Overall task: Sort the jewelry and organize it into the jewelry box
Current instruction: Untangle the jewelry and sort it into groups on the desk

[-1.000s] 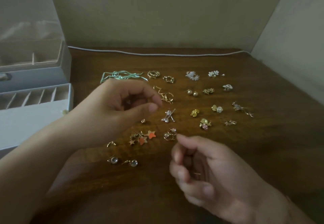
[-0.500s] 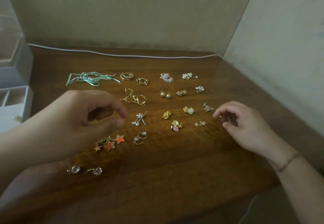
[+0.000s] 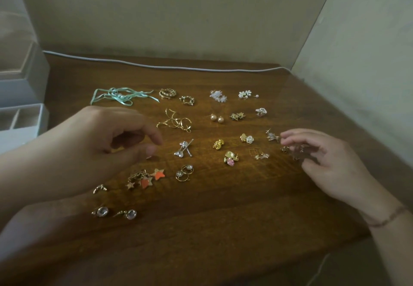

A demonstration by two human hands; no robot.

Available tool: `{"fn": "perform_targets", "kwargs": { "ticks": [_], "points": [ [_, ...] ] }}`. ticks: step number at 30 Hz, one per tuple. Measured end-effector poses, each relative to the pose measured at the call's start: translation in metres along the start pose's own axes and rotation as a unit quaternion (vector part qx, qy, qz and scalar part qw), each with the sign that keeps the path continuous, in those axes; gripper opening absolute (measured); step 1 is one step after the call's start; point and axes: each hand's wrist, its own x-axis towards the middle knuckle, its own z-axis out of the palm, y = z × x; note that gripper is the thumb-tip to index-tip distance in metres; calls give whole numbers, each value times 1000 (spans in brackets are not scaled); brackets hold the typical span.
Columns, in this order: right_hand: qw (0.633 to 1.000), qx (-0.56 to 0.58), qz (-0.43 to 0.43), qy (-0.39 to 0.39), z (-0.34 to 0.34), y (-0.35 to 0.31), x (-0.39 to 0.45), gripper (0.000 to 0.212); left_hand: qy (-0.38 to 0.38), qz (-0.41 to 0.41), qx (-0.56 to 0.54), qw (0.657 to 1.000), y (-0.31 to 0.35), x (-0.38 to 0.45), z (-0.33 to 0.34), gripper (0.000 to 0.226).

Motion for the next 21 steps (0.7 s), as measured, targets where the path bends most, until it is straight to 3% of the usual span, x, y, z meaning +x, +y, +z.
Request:
{"fn": "perform_targets", "kwargs": {
  "ticks": [6, 12, 21],
  "points": [
    [1000, 8, -20, 14, -6, 4, -1, 58, 4, -13, -100, 995, -1, -4, 9, 31],
    [997, -71, -20, 20, -10, 6, 1, 50, -15, -26, -54, 998, -20, -5, 12, 16],
    [993, -113, -34, -20, 4, -3, -3, 43, -53, -26, -41, 997, -22, -4, 25, 19]
  ]
}}
